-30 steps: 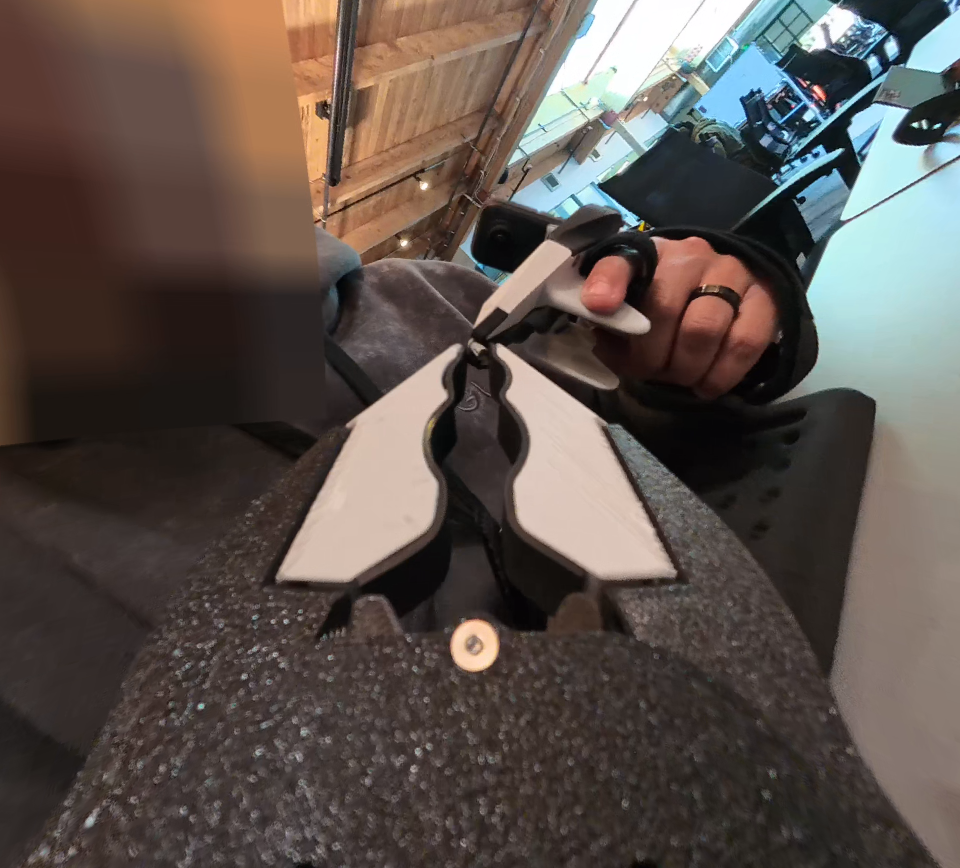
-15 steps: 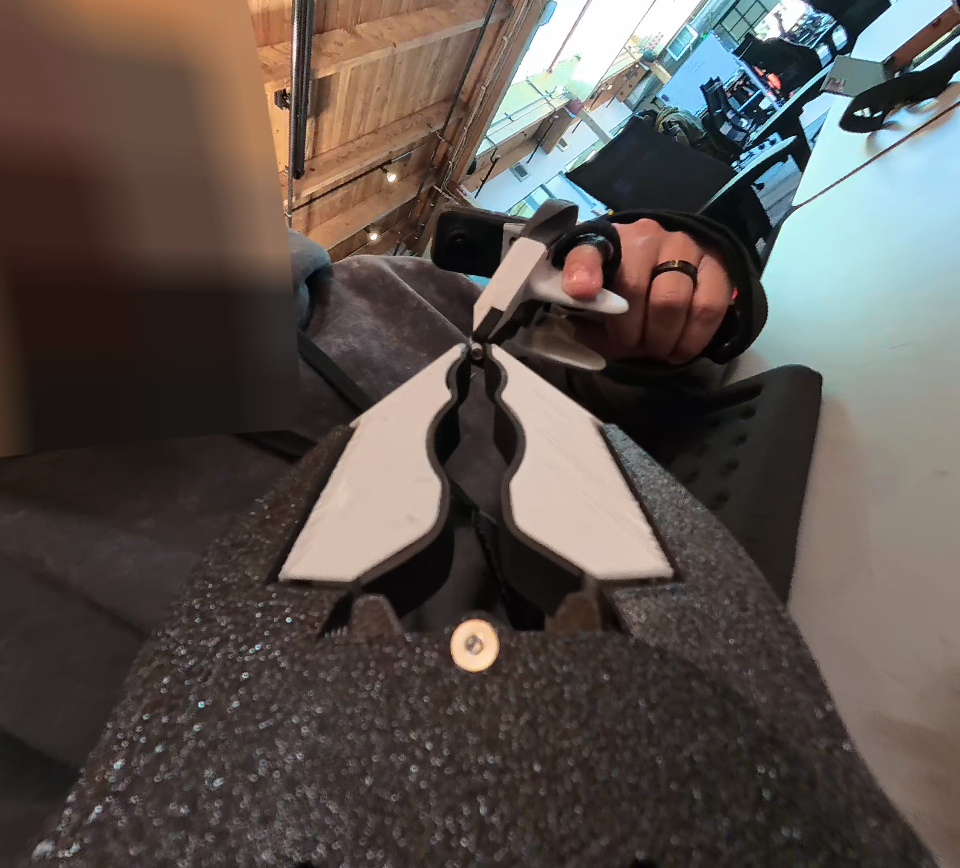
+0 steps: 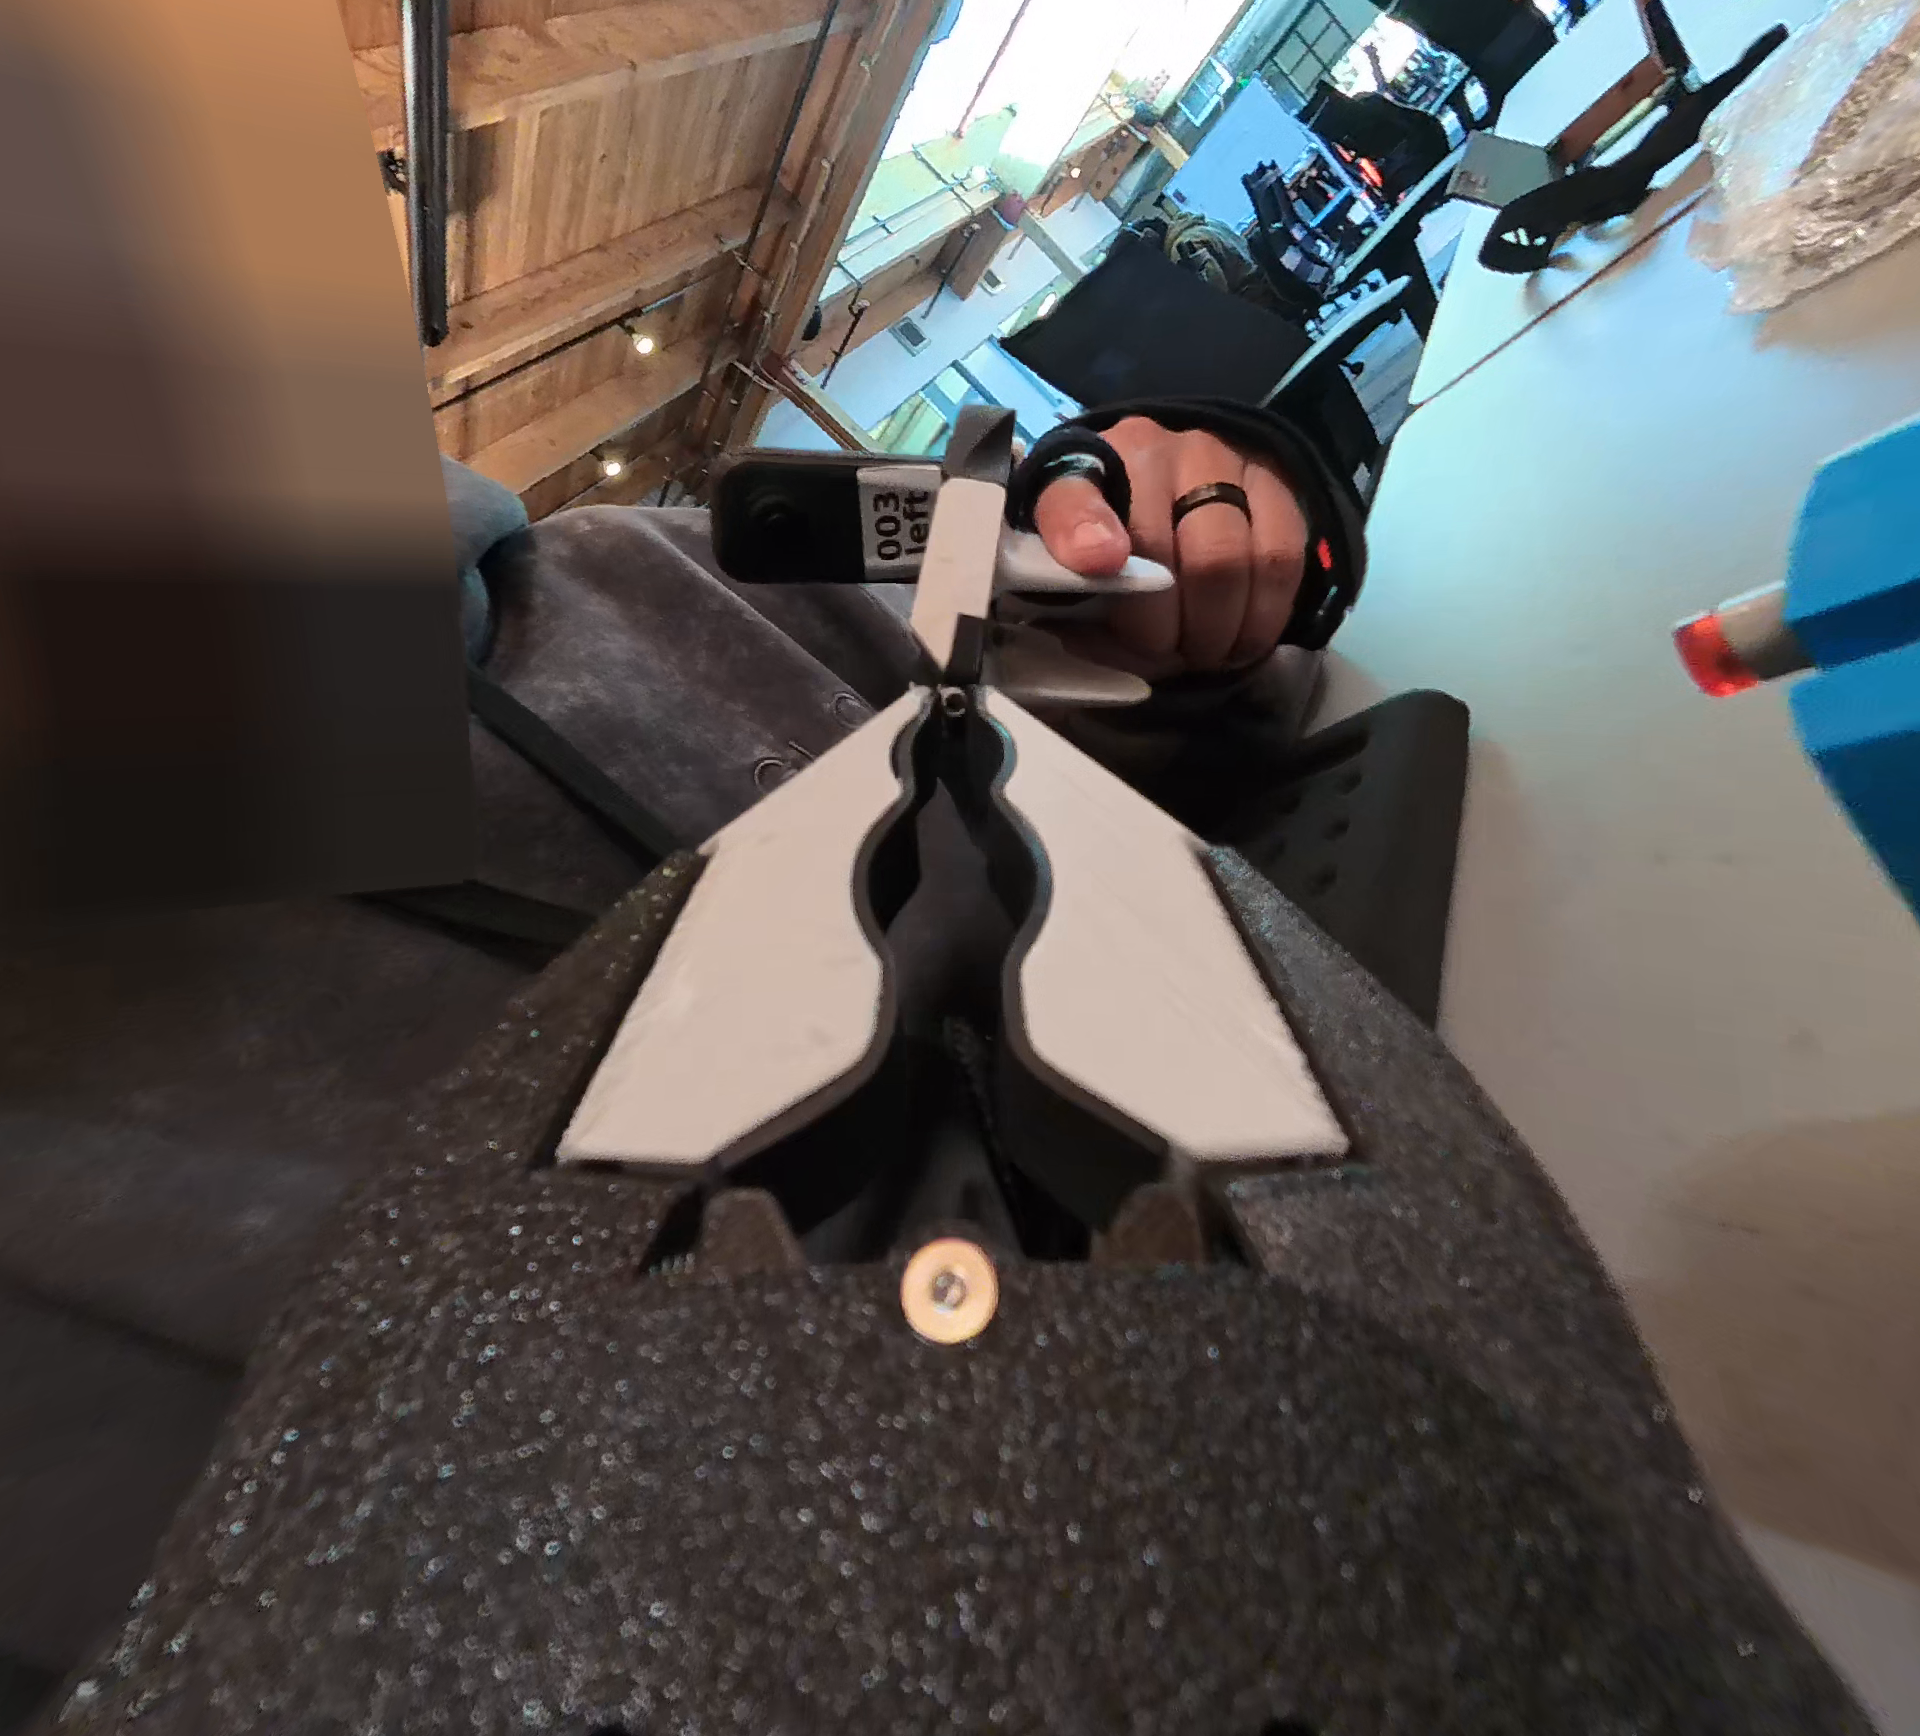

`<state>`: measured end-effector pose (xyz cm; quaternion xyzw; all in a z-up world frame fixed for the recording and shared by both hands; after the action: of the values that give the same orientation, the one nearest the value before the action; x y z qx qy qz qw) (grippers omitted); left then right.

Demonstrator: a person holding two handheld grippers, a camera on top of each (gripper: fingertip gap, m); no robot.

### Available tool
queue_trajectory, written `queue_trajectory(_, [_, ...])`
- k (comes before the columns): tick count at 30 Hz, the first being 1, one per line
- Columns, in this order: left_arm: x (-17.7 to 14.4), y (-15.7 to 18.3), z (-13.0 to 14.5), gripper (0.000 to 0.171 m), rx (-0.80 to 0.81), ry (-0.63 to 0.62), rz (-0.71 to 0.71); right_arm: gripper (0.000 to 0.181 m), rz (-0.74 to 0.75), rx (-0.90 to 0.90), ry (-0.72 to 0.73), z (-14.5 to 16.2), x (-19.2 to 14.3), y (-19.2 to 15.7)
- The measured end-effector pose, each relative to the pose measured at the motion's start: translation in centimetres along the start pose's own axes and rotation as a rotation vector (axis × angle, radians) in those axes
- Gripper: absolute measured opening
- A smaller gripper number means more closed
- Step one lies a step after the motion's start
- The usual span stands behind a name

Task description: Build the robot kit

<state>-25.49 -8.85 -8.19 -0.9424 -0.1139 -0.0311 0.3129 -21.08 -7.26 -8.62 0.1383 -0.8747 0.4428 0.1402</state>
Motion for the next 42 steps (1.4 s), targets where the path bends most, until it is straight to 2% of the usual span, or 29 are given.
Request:
queue_trajectory(3, [-0.4,-0.6,0.9,0.004,-0.049,-0.019,-0.028,0.012,0.077,-0.054,-0.006,-0.9,-1.4,0.5])
queue_trajectory(5, [-0.9,-1.2,2.1,0.004,-0.104,-0.052,-0.055,0.011,0.221,-0.240,-0.055,-2.1,-3.6,1.0])
queue_trajectory(8, [-1.1,-1.9,3.7,0.004,-0.202,-0.087,-0.099,0.019,0.636,-0.714,-0.338,-3.8,-10.3,3.2])
queue_trajectory(9, [-0.9,-1.8,4.3,0.005,-0.230,-0.102,-0.105,0.021,0.744,-0.794,-0.466,-3.6,-12.6,3.8])
queue_trajectory(11, [-0.4,-1.3,5.6,0.005,-0.232,-0.134,-0.109,0.032,0.884,-0.817,-0.678,-2.4,-15.9,4.8])
queue_trajectory(13, [0.1,-0.9,6.7,0.005,-0.177,-0.180,-0.103,0.030,0.917,-0.775,-0.749,-1.4,-16.7,5.2])
queue_trajectory(15, [0.5,-0.4,7.2,0.005,-0.150,-0.193,-0.085,0.023,0.906,-0.750,-0.756,-1.2,-16.2,5.2])
queue_trajectory(19, [0.4,0.0,7.7,0.005,-0.133,-0.202,-0.071,0.019,0.981,-0.707,-0.926,-0.5,-17.3,6.2])
queue_trajectory(24, [0.5,0.3,7.7,0.005,-0.121,-0.203,-0.053,0.010,0.960,-0.663,-0.972,-0.1,-17.0,7.5])
queue_trajectory(28, [0.4,-0.2,7.3,0.004,-0.154,-0.168,-0.069,0.007,0.970,-0.631,-0.948,-0.5,-17.1,7.7])
queue_trajectory(30, [0.4,-1.2,5.9,0.004,-0.231,-0.089,-0.100,0.006,0.930,-0.687,-0.863,-1.3,-16.1,7.0])
queue_trajectory(33, [1.0,-2.8,2.2,0.004,-0.459,0.083,-0.121,0.006,0.694,-0.669,-0.451,-3.7,-11.0,3.1])
queue_trajectory(35, [1.7,-3.2,0.5,0.004,-0.566,0.176,-0.121,0.006,0.450,-0.481,-0.126,-4.9,-7.9,-0.2])
queue_trajectory(37, [2.6,-2.8,-0.1,0.004,-0.578,0.221,-0.113,0.005,0.229,-0.221,0.121,-5.2,-6.5,-1.8])
queue_trajectory(39, [3.4,-1.9,-0.3,0.004,-0.516,0.246,-0.102,0.006,0.105,-0.055,0.214,-4.2,-6.0,-1.5])
queue_trajectory(42, [4.4,-0.7,-0.2,0.004,-0.456,0.238,-0.082,0.006,-0.011,0.083,0.269,-3.3,-5.2,-1.4])
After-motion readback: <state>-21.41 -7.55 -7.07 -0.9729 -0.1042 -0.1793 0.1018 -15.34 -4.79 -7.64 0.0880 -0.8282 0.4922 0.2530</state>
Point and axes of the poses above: each gripper's, where its closed fingertips meet, x out along the fingers, z out of its underside, y = z × x across the jaws, the point moved 3 cm from there along -x, back along the fingers, and after that the axes turned 15 degrees about y, right-handed, at the moved point
